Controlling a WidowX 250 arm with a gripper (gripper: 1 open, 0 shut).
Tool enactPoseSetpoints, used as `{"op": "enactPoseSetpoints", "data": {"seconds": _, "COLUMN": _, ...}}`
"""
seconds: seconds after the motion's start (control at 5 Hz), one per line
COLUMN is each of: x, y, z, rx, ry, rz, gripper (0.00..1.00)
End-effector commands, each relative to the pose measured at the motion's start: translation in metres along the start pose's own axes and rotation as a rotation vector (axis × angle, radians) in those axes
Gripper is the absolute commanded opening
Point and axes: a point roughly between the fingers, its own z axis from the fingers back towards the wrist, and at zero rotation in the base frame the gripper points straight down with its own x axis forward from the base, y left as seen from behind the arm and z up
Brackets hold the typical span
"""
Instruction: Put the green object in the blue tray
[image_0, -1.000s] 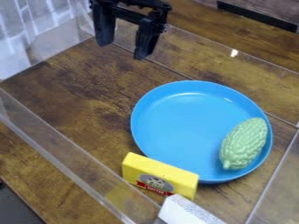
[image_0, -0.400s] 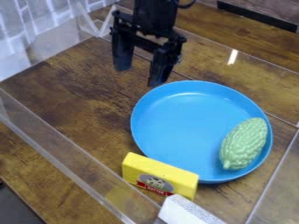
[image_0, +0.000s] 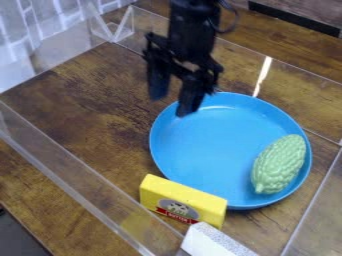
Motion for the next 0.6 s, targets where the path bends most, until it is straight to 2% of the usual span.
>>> {"op": "enactPoseSetpoints", "data": {"seconds": 0.0, "x": 0.009, "y": -0.029, "z": 0.018, "rx": 0.02, "ry": -0.052, "rz": -0.081, "gripper": 1.0}}
{"op": "enactPoseSetpoints", "data": {"seconds": 0.2, "x": 0.018, "y": -0.049, "z": 0.013, "rx": 0.02, "ry": -0.052, "rz": -0.116, "gripper": 1.0}}
{"op": "enactPoseSetpoints", "data": {"seconds": 0.4, "x": 0.027, "y": -0.058, "z": 0.007, "rx": 0.023, "ry": -0.075, "rz": -0.168, "gripper": 1.0}}
